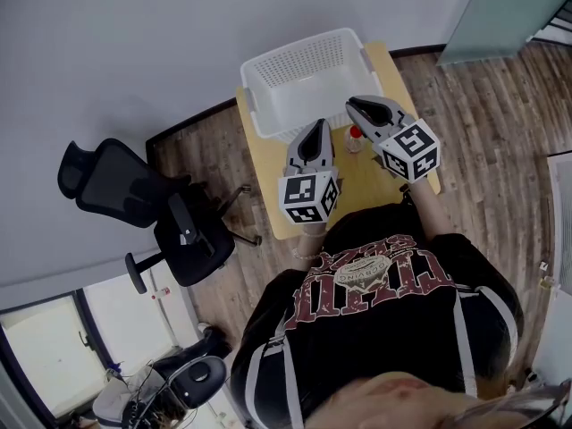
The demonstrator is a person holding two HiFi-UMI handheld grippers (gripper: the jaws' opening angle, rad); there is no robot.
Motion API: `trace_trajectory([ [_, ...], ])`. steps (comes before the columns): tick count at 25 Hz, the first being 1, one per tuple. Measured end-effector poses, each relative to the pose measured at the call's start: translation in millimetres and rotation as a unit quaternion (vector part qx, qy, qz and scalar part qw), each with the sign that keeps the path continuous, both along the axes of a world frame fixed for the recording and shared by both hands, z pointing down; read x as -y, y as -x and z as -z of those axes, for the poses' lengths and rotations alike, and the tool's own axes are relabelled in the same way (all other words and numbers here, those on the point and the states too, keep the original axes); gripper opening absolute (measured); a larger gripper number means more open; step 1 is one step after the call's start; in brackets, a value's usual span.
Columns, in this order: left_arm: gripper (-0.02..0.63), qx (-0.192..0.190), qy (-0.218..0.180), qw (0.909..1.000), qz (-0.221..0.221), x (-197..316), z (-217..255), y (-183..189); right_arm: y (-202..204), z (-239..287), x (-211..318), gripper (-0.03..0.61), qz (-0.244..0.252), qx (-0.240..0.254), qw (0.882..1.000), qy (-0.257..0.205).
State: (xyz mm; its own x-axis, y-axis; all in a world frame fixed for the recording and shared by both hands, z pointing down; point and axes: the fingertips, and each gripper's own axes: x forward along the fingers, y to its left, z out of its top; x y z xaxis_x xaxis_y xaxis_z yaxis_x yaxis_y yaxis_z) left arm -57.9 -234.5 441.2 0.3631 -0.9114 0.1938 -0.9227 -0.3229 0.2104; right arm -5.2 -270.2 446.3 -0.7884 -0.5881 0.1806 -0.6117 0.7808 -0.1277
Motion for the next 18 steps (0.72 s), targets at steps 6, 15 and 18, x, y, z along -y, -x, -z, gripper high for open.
trace_trajectory([
  [6, 0.048, 0.001, -0.003, 1.0000, -0.004, -3, -1, -3, -3, 3, 0, 0.021, -0.011, 0.011, 1.000, -0.004],
  [15, 0.048, 0.004, 0.001, 1.0000, -0.003, -5, -5, -7, -17, 2, 1, 0.018, -0.031, 0.043, 0.999, 0.008],
  [18, 0.048, 0.004, 0.001, 1.0000, -0.001, -4, -6, -6, -15, 1, 0, 0.018, -0.028, 0.043, 0.999, 0.009],
])
